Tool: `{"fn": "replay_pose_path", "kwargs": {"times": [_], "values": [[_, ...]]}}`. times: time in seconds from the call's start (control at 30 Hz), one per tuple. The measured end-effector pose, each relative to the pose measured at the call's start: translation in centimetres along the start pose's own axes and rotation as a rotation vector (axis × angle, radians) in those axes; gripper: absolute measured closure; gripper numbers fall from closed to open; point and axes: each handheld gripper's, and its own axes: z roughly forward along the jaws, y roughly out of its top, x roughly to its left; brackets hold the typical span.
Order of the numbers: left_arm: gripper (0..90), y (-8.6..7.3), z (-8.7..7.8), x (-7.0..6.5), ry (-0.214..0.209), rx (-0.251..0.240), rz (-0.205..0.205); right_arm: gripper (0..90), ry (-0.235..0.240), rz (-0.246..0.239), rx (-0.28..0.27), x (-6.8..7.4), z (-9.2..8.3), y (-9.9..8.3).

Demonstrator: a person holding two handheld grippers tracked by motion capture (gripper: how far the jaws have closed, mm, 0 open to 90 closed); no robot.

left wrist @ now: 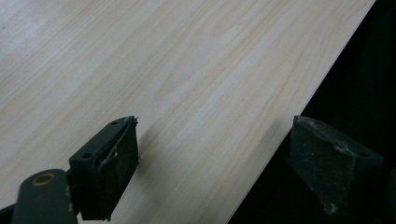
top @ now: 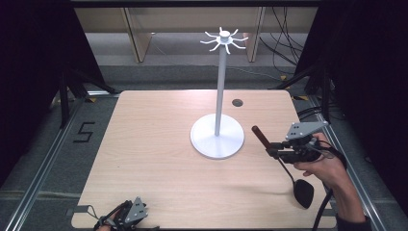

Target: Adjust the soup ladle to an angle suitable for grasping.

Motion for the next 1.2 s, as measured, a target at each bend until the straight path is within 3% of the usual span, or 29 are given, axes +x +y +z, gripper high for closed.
{"fn": "replay_pose_path", "kwargs": {"times": [0.27, 0.3, 0.4, 0.5, 0.6, 0.73, 0.93, 0.97, 1.03, 1.07, 1.1, 1.2], "values": [[15.3, 0.0, 0.0, 0.0, 0.002, -0.003, -0.004, 74.2, 0.004, 0.004, -0.077, -0.4, -1.4, 0.1], [15.3, 0.0, 0.0, 0.0, 0.002, -0.002, -0.003, 74.3, -0.018, 0.027, -0.111, -0.4, -1.7, 0.1], [15.3, 0.0, 0.0, 0.0, 0.003, 0.000, -0.002, 74.3, -0.029, 0.040, -0.144, -0.6, -2.2, 0.2], [15.3, 0.0, 0.0, 0.0, 0.002, -0.002, -0.005, 74.3, -0.054, 0.056, -0.233, -1.1, -2.4, 0.3], [15.3, 0.0, 0.0, 0.0, 0.001, 0.002, -0.005, 74.3, -0.033, 0.075, -0.248, -1.2, -2.8, 0.6], [15.3, 0.0, 0.0, 0.0, 0.001, 0.001, -0.007, 74.3, -0.026, 0.080, -0.312, -1.4, -2.6, 1.1], [15.3, 0.0, 0.1, 0.0, 0.004, -0.006, -0.015, 74.3, -0.017, 0.074, -0.309, -1.6, -2.9, 1.2], [15.3, 0.0, 0.1, 0.0, 0.003, -0.006, -0.017, 74.3, -0.025, 0.080, -0.333, -1.6, -2.8, 1.2], [15.3, 0.0, 0.2, 0.0, 0.001, -0.006, -0.017, 74.3, -0.004, 0.088, -0.310, -1.5, -3.2, 1.4], [15.3, 0.0, 0.2, 0.0, 0.001, -0.006, -0.017, 74.2, -0.011, 0.081, -0.347, -1.6, -3.0, 1.5], [15.3, 0.0, 0.2, 0.0, 0.003, -0.005, -0.018, 74.2, 0.008, 0.089, -0.349, -1.6, -3.2, 1.7], [15.3, 0.0, 0.2, 0.0, 0.002, -0.006, -0.017, 74.2, -0.001, 0.084, -0.352, -1.6, -3.2, 2.1]]}}
